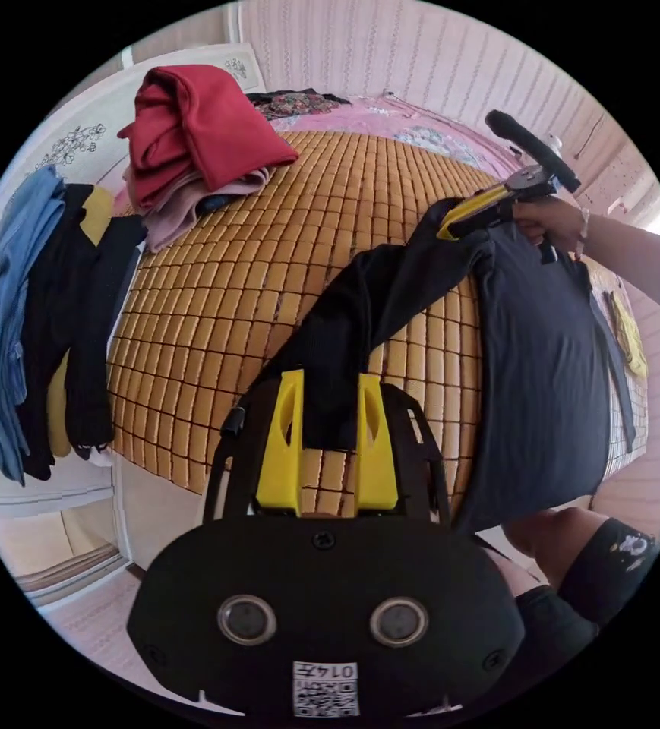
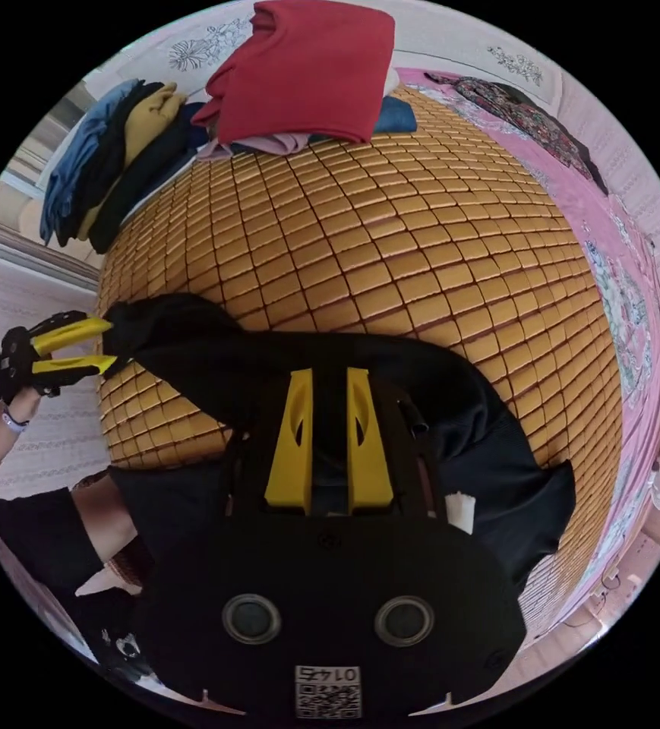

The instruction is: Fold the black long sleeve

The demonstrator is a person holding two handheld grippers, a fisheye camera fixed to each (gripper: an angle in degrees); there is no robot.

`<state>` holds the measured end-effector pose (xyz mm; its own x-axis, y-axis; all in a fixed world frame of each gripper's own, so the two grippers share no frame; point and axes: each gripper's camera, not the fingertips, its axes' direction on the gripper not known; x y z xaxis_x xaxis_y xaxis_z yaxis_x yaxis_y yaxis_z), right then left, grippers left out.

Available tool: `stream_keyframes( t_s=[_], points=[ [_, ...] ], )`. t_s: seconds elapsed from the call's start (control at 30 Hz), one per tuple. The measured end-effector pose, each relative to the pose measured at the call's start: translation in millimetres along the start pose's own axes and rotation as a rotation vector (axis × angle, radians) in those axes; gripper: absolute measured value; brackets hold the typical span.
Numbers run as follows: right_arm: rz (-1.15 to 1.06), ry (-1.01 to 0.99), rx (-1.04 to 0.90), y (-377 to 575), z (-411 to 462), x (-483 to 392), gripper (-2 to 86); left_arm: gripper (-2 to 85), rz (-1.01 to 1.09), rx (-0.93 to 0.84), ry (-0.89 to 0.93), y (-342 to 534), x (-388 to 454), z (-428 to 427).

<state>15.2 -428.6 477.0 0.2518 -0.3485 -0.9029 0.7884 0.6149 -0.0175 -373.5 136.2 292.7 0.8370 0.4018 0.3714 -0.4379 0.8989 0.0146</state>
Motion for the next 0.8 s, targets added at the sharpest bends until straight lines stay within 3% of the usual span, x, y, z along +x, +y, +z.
stream_keyframes(
  t_s=[0.13,0.23,0.37,0.47,0.53,0.57,0.7,0.8],
  points=[
    [-0.018,0.036,0.034,2.2,-0.5,-5.2,-0.5,8.6,-0.061,-0.076,0.069,-5.2,-21.3,8.4],
    [0.042,-0.031,0.148,15.5,-24.6,9.8,-0.7,0.2,-0.144,-0.102,0.117,-4.1,-46.3,-2.0],
    [0.201,-0.133,0.316,41.7,-49.4,40.1,-0.4,-0.8,-0.108,-0.037,0.539,12.3,-84.2,-28.9],
    [0.206,-0.173,0.361,46.6,-51.6,44.5,-0.3,-0.9,-0.257,0.066,0.941,29.8,-130.6,-41.5],
    [0.208,-0.194,0.366,43.0,-48.5,43.8,-0.2,-0.7,-0.398,0.189,1.076,42.2,-160.4,-44.8],
    [0.208,-0.197,0.370,39.2,-44.9,42.1,-0.1,-0.5,-0.493,0.263,1.067,51.0,-178.7,-44.4],
    [0.232,-0.214,0.348,24.7,-28.2,37.8,0.4,3.6,-0.788,0.291,0.704,74.8,-219.2,-34.2],
    [0.229,-0.201,0.336,17.0,-24.6,31.9,1.8,5.7,-0.865,0.289,0.627,76.9,-224.6,-29.5]
  ],
)
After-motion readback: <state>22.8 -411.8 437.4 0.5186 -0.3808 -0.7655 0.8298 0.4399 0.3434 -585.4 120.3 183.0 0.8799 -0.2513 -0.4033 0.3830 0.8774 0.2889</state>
